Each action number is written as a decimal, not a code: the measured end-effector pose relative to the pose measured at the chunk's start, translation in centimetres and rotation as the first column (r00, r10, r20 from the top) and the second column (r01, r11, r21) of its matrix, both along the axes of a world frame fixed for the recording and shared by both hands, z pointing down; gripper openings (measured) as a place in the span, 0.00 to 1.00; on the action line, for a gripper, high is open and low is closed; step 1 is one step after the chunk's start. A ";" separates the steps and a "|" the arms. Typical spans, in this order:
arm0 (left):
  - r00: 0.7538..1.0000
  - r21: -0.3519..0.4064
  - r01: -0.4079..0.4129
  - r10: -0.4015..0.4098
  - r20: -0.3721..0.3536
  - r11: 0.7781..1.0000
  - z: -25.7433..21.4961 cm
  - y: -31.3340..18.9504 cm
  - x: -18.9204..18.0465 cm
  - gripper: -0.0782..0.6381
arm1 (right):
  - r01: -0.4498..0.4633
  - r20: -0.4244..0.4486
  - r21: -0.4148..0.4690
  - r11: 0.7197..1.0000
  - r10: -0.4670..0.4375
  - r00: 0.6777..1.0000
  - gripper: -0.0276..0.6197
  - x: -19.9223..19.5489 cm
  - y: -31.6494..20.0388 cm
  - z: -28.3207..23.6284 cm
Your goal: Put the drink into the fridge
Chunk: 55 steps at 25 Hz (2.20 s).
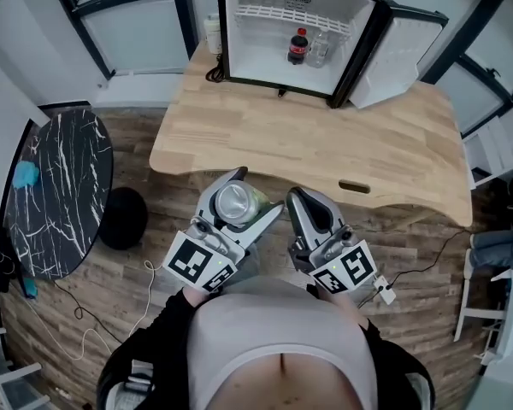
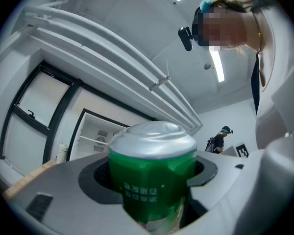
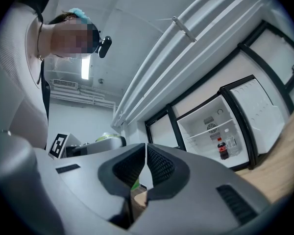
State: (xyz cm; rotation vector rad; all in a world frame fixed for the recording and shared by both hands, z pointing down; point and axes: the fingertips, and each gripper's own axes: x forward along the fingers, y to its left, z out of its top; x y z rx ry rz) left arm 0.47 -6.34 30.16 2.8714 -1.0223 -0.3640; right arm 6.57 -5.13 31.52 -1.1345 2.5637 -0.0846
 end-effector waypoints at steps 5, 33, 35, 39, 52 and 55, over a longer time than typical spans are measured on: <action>1.000 -0.004 -0.014 0.014 -0.002 1.000 0.2 -4.4 -0.2 0.60 | -0.018 -0.006 -0.005 1.000 0.018 1.000 0.09 0.0 -4.1 0.3; 0.993 -0.041 -0.097 0.100 0.065 0.994 0.0 -26.2 0.8 0.59 | -0.118 -0.019 -0.062 0.991 0.117 0.993 0.09 0.9 -26.1 0.2; 0.992 -0.044 -0.097 0.100 0.072 0.994 0.2 -27.2 0.6 0.59 | -0.123 -0.022 -0.065 0.990 0.122 0.992 0.09 0.8 -27.1 0.4; 0.990 -0.057 -0.108 0.113 0.090 0.993 0.8 -29.0 0.3 0.59 | -0.139 -0.043 -0.067 0.988 0.136 0.990 0.09 0.4 -28.9 0.6; 0.987 -0.085 -0.125 0.133 0.091 0.988 1.6 -31.9 1.3 0.59 | -0.187 -0.127 -0.048 0.981 0.180 0.975 0.09 1.0 -31.6 0.7; 0.988 -0.088 -0.115 0.123 0.092 0.989 1.4 -32.2 1.7 0.59 | -0.178 -0.120 -0.043 0.983 0.171 0.978 0.09 1.4 -32.2 0.5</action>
